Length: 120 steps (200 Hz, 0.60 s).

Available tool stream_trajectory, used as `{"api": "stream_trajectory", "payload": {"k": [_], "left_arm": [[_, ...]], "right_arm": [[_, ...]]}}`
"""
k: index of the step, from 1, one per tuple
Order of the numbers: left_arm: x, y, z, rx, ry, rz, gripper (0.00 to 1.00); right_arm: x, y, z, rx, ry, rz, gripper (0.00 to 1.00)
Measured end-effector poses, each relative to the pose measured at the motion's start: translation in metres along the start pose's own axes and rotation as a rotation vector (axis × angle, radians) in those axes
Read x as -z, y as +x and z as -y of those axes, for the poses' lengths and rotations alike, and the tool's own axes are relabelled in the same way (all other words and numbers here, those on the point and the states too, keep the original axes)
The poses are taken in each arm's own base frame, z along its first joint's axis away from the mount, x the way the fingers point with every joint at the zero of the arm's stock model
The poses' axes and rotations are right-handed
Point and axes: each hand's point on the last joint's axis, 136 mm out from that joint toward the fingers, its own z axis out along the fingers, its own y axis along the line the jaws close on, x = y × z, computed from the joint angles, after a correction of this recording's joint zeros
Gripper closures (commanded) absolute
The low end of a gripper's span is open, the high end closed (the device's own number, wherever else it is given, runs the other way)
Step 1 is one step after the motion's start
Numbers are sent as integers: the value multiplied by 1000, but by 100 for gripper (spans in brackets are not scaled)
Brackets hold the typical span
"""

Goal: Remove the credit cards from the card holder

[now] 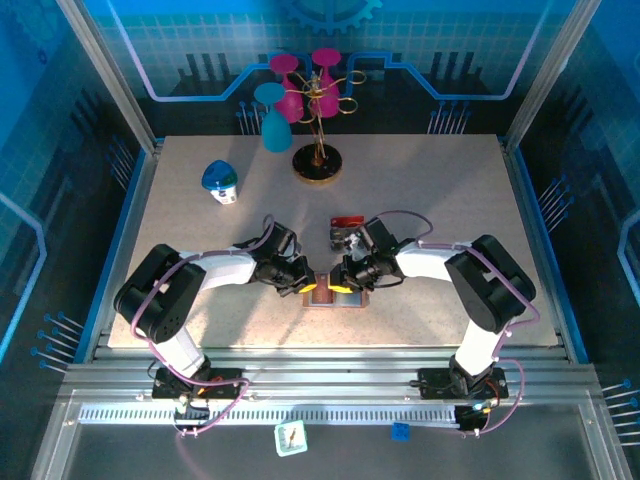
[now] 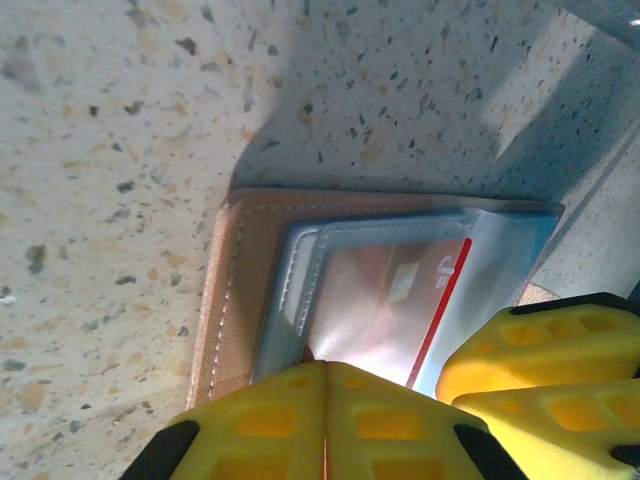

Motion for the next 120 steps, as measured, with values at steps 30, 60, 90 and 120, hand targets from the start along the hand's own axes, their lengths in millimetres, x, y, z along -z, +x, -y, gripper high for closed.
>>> {"api": "stream_trajectory", "payload": {"k": [30,60,90,120], "left_arm": [[0,0,0,-6,-3,3,92],[1,-1,0,-7,-4,5,92],[0,-1,-1,-7,-4,5,92],[0,-1,-1,-7,-4,5,92]], "right_arm": [[-3,1,1,0,4,-9,79],[-5,-4,-3,5,0,-5,79],[-5,-7,-7,12,-6,1,79],[-7,-7,-3,4,2,-7,79]]}}
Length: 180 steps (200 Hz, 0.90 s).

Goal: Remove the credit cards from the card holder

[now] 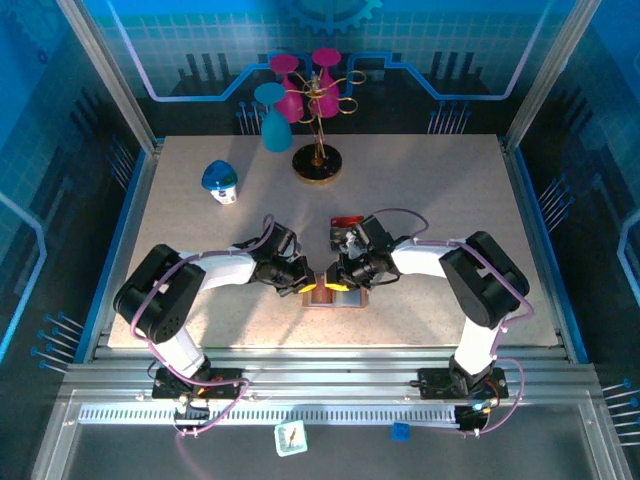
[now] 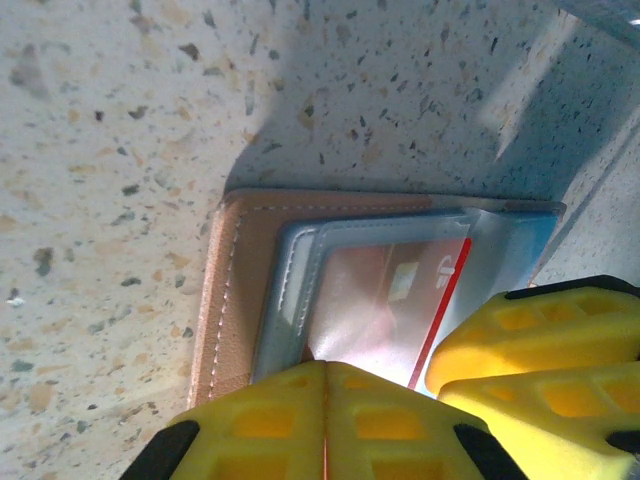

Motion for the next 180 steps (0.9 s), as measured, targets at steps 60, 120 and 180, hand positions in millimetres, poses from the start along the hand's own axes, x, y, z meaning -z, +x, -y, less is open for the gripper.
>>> {"api": "stream_trajectory", "payload": {"k": [60,120,180], "left_arm": [[1,1,-1,0,0,1,91],[2,1,1,-3,3,4,90],[2,0,-1,0,-4,8,90]], "right_arm": [[-3,1,5,-6,12,-12,79],[-3,2,8,13,49,-20,79],[-1,3,12,24,79,-25,79]]}}
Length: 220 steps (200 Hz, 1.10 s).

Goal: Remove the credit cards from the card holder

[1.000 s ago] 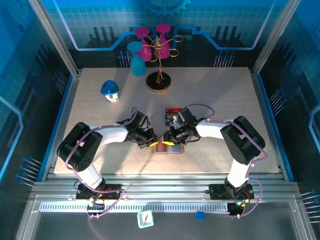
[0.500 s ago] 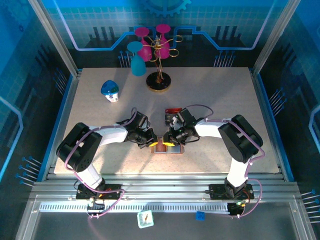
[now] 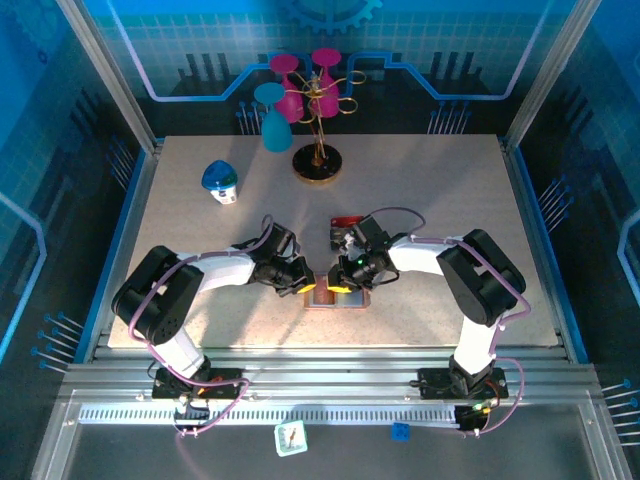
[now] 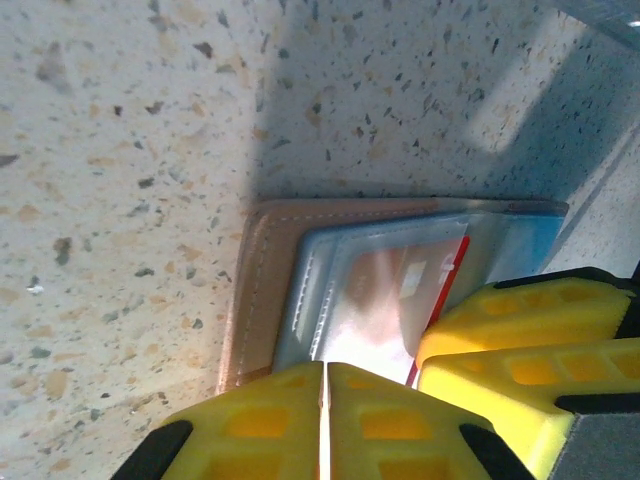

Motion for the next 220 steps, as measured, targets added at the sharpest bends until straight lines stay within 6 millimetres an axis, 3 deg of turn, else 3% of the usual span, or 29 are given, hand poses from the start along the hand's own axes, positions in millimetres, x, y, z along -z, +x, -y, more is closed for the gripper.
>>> {"api": "stream_trajectory", "payload": {"k": [220], "left_arm": [[0,3,-5,10,-14,-10,90]], "right_arm": [[17,5,5,12,63,14,79]]}}
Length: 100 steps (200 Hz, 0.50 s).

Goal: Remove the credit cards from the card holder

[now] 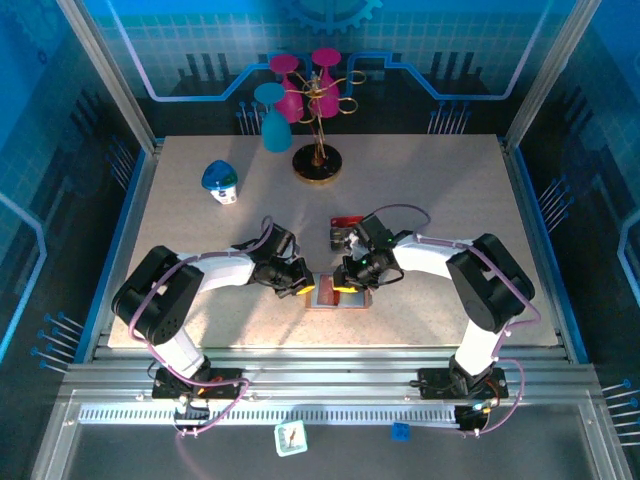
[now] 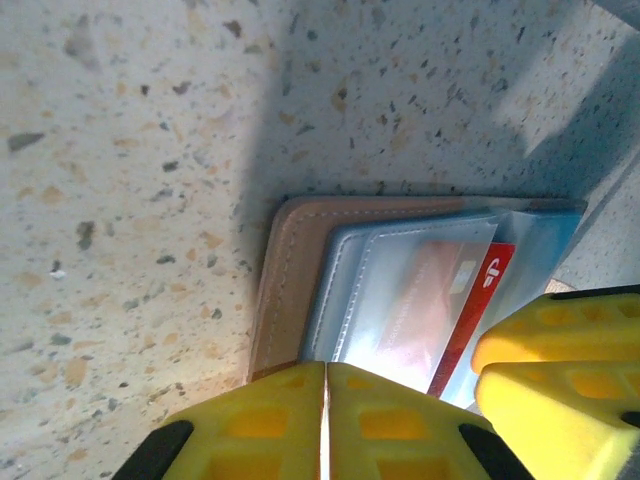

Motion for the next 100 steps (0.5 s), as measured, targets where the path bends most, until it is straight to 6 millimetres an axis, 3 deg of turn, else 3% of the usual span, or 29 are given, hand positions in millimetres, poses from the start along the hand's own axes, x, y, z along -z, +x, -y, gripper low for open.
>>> {"api": "stream_trajectory", "payload": {"k": [50,100], "left_arm": [[6,1,6,-8,16,0,90],[6,6,13,-20,26,-21,90]], "right_arm": [[5,1,-14,27,-64,0,78],[2,8,-7,15,-55,-16,74]]}}
